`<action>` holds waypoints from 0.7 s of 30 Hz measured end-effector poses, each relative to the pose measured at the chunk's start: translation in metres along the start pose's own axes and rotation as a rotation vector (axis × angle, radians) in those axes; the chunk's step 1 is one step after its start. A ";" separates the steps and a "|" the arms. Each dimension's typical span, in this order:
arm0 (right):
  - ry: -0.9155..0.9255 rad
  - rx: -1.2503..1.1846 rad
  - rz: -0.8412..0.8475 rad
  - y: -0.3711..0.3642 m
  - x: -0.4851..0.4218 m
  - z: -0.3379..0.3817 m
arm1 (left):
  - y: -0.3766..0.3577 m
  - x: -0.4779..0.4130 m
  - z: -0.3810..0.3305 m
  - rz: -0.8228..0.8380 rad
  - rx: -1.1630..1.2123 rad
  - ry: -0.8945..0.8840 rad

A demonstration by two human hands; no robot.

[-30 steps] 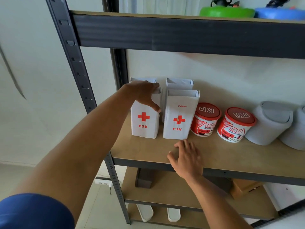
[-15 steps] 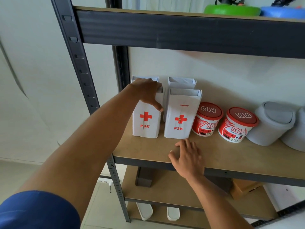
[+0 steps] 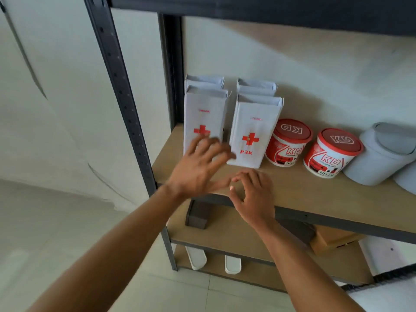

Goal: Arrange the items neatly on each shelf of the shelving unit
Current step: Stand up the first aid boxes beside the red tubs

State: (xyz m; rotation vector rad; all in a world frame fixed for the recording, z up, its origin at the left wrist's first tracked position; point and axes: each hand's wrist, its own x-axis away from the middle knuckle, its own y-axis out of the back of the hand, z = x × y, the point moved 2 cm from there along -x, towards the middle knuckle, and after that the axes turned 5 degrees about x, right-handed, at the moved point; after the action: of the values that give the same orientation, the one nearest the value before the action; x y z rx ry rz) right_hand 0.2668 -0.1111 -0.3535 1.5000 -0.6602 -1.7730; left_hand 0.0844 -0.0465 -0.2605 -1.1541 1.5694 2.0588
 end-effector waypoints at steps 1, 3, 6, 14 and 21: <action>0.061 -0.053 -0.062 0.004 0.009 0.004 | -0.008 0.029 -0.016 -0.022 0.023 0.034; 0.126 -0.132 -0.117 0.005 0.035 0.013 | -0.029 0.085 -0.045 -0.031 0.077 0.161; 0.179 -0.192 -0.075 -0.013 0.085 0.021 | -0.064 0.156 -0.073 0.032 0.150 0.388; 0.077 -0.254 0.395 -0.123 0.178 -0.031 | -0.160 0.269 -0.075 0.376 0.315 1.050; -0.014 -0.169 0.569 -0.239 0.202 -0.069 | -0.247 0.329 -0.043 0.277 0.330 1.168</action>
State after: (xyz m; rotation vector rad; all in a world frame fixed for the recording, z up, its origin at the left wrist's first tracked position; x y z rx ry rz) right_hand 0.2734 -0.1177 -0.6737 1.0505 -0.8249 -1.3608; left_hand 0.0579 -0.0705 -0.6720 -2.2714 2.5125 1.0843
